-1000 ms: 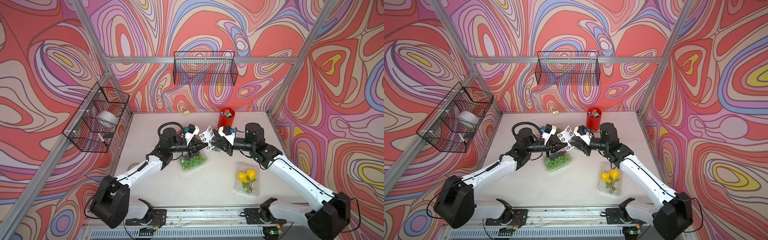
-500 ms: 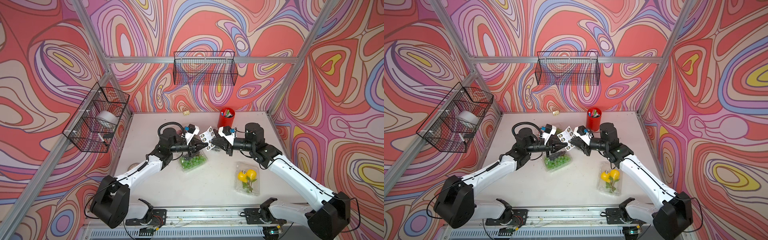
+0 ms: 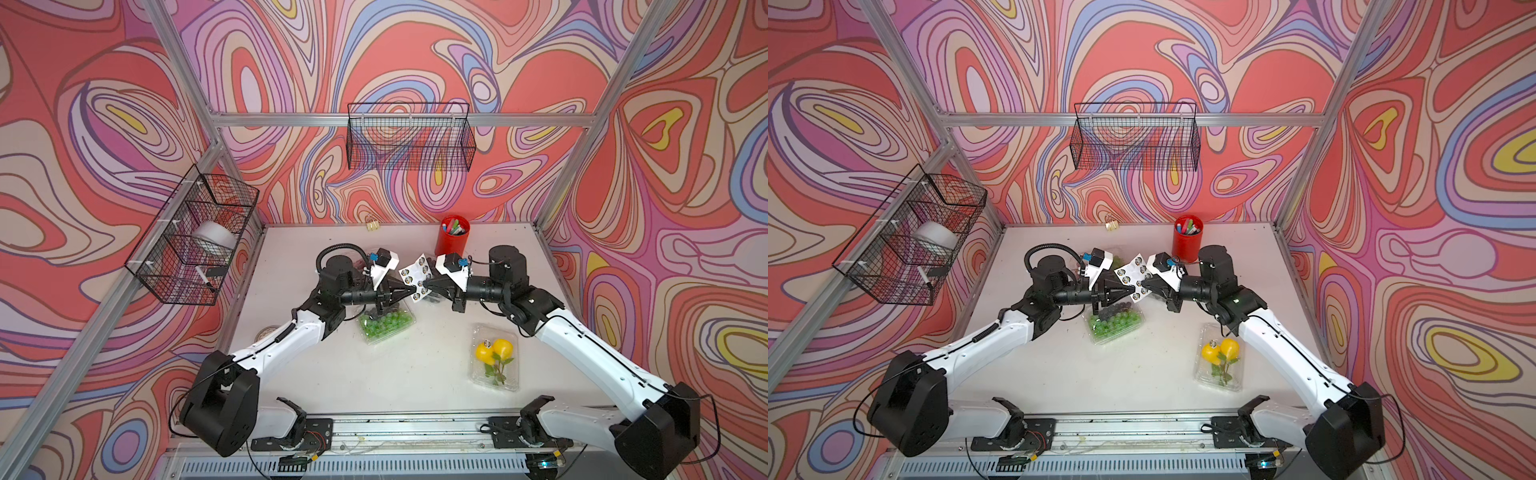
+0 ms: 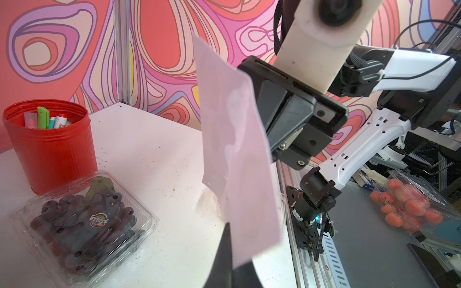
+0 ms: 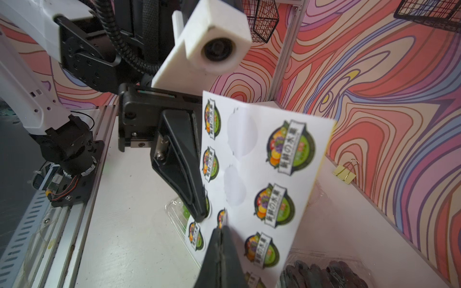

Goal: Label fruit boxes
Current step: Tear off the label from the label sticker.

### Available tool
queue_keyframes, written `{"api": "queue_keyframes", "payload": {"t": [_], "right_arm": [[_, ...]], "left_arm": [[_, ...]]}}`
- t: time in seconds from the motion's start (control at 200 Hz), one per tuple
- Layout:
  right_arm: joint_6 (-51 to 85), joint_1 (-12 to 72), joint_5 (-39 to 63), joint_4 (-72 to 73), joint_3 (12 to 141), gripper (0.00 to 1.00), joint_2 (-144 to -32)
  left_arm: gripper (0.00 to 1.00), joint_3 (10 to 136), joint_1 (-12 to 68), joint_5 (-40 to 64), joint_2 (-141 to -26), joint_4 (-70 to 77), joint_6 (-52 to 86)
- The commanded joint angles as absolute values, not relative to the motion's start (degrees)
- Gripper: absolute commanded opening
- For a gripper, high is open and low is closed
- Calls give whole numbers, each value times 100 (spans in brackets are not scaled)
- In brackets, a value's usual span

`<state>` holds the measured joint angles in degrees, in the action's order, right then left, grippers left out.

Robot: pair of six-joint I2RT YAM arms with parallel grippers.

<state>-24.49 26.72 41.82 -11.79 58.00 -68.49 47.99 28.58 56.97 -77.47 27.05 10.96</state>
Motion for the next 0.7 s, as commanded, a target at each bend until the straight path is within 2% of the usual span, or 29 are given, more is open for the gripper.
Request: {"api": "queue_keyframes", "payload": {"t": [0.0, 0.325, 0.696], "right_arm": [[-2652, 2707, 4299, -1559, 5933, 0, -6819], [-2960, 2712, 4447, -2151, 6005, 0, -6795], [-2579, 2710, 4657, -1867, 5890, 0, -6560]], "left_arm": [[0, 5010, 2896, 5726, -7708, 2782, 1090], [0, 5019, 2896, 5689, -7717, 2751, 1107], [0, 5070, 2899, 5469, -7726, 2362, 943]]}}
